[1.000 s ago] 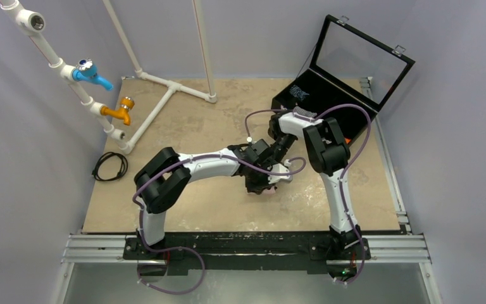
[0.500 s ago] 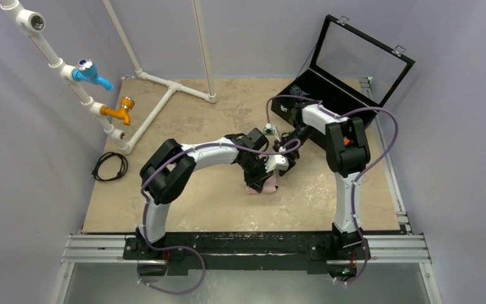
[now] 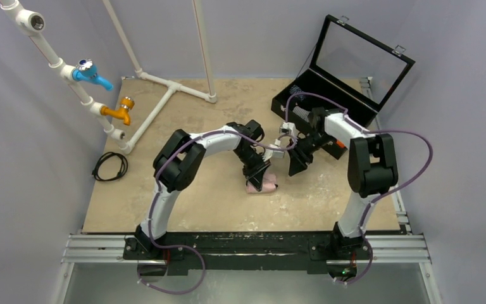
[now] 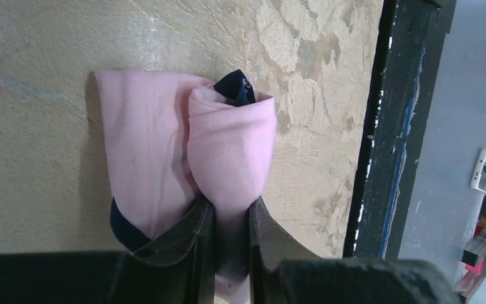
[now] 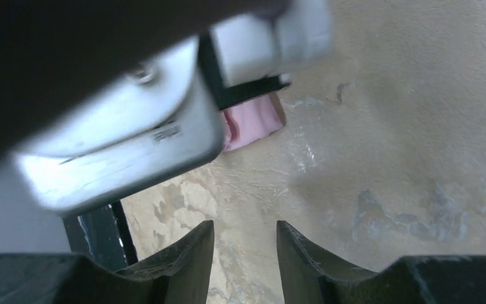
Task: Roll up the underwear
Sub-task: Roll the underwear to the center of the board.
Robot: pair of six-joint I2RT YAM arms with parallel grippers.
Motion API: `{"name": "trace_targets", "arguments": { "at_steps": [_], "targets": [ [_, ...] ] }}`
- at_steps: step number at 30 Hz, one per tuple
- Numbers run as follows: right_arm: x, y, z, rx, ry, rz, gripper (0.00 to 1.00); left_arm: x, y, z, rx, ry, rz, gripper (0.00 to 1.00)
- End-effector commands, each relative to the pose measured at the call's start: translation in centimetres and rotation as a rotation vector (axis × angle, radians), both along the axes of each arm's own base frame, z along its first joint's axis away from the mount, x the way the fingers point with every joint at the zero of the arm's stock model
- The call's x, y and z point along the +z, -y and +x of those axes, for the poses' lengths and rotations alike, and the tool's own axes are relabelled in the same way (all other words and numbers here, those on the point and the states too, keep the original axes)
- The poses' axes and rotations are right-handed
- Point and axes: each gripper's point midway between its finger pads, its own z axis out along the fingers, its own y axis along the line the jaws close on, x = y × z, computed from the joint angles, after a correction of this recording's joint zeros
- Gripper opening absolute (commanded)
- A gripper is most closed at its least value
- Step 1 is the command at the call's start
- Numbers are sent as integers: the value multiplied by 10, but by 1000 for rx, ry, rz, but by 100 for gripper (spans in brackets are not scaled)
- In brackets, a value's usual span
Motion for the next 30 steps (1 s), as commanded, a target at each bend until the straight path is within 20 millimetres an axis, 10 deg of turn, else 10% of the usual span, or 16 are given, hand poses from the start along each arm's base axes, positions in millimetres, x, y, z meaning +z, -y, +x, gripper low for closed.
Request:
{"name": "trace_targets", "arguments": {
  "at_steps": [1,19,30],
  "targets": [
    [19,-6,5,-26,175,28,41,-28,-24,2,54,-132,131,0],
    [11,19,53,-315,347,-140,42,-25,-26,5,67,-211,82,0],
    [56,24,56,-356,428,-20,46,-25,-24,6,89,-310,83,0]
  ]
}}
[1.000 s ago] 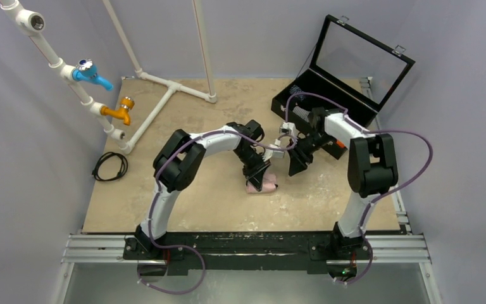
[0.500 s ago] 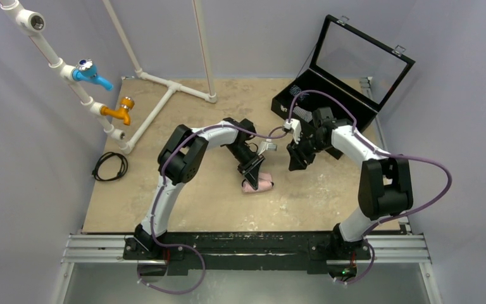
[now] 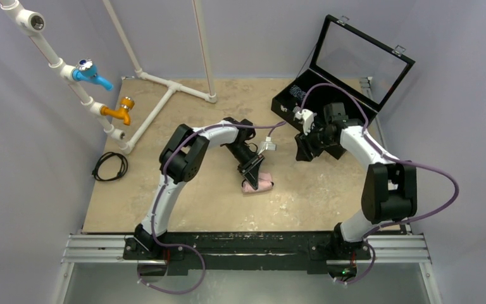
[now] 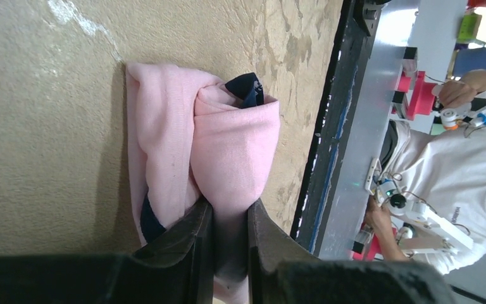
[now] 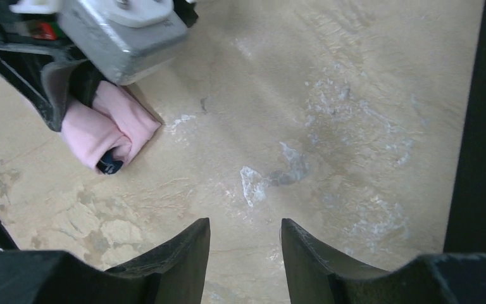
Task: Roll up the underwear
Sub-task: Roll the underwear to the center of the board.
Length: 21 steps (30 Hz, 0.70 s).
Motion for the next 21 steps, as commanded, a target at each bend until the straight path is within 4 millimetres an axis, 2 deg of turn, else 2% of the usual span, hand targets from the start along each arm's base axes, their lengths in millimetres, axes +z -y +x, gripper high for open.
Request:
{"name": "trace_targets", "arguments": {
  "at_steps": [1,5,11,17,21],
  "targets": [
    [39,-11,-5,41,88,90,46,-24,-10,5,-9,-28,53,0],
    [40,-25,-24,126,143,86,45,-23,-9,9,23,-118,43,0],
    [30,-65,-51,296,280,-18,48,-26,-10,16,58,-211,50,0],
    [8,-94,-70,427,292,-89,50,-29,-11,20,75,-239,61,0],
    [-6,-109,-72,486,326,-153,50,-30,-11,20,76,-240,64,0]
  ]
}}
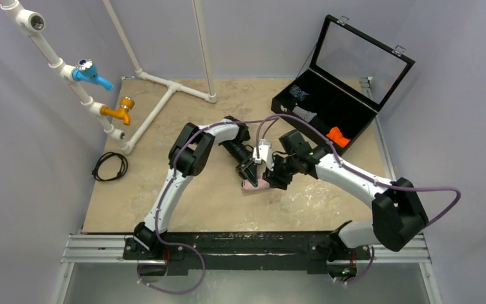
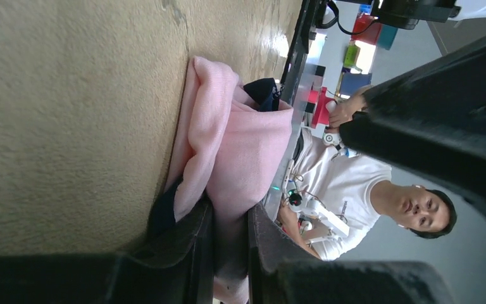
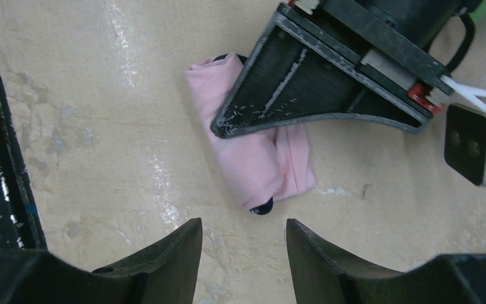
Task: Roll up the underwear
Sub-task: Roll the underwear to the center of the board.
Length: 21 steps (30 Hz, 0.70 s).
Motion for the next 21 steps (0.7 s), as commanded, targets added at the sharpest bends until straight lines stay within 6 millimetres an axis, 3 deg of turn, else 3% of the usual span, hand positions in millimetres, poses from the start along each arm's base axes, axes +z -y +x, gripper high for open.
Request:
{"name": "trace_targets", "arguments": {
  "at_steps": [1,7,15,21],
  "targets": [
    [-10,-13,14,39,120,-66,50,-29,-10,13,-31,98,39,0],
    [-19,-30,21,95,188,-119,50,-29,-10,13,-32,99,40,0],
    [-41,-44,13,157,186,-167,49,-28,-9,13,-30,93,34,0],
    [-59,-47,6,186,139,-202,39,-27,-8,13,-30,87,29,0]
  ]
}}
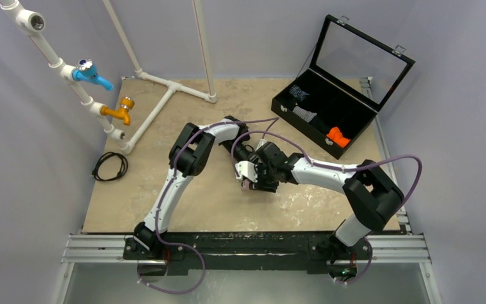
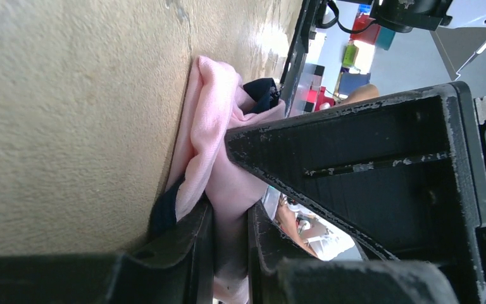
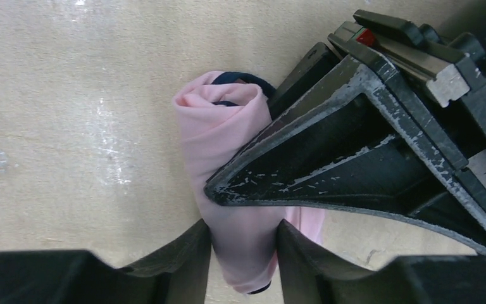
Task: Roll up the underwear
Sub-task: Roll the underwear to the center of the board.
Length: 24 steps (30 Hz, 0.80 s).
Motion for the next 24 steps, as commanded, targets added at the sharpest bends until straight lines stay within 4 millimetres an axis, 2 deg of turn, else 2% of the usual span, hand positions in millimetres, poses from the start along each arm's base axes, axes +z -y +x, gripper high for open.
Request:
{"name": "trace_targets", "arguments": {
  "at_steps": [1,2,5,8,13,21,24],
  "targets": [
    [-3,-10,2,25,-5,-1,34,-28,-8,13,-31,93,28,0],
    [-5,-9,1,22,-16,-10,29,-28,-8,13,-32,93,32,1],
    [-13,-4,-8,22,-69,-38,14,-28,-10,13,-31,88,48,13],
    [-19,1,-20,33,-130,-62,1,-27,-11,13,-33,86,63,22],
    [-27,11,-41,47,-230,-96,0,-19,-14,16,-43,120,76,41],
    [-26,21,-61,38,-303,-110,0,-1,-26,35,-18,216,99,58],
    [-25,25,-66,35,-319,-118,0,1,-31,42,13,212,117,79]
  ]
}}
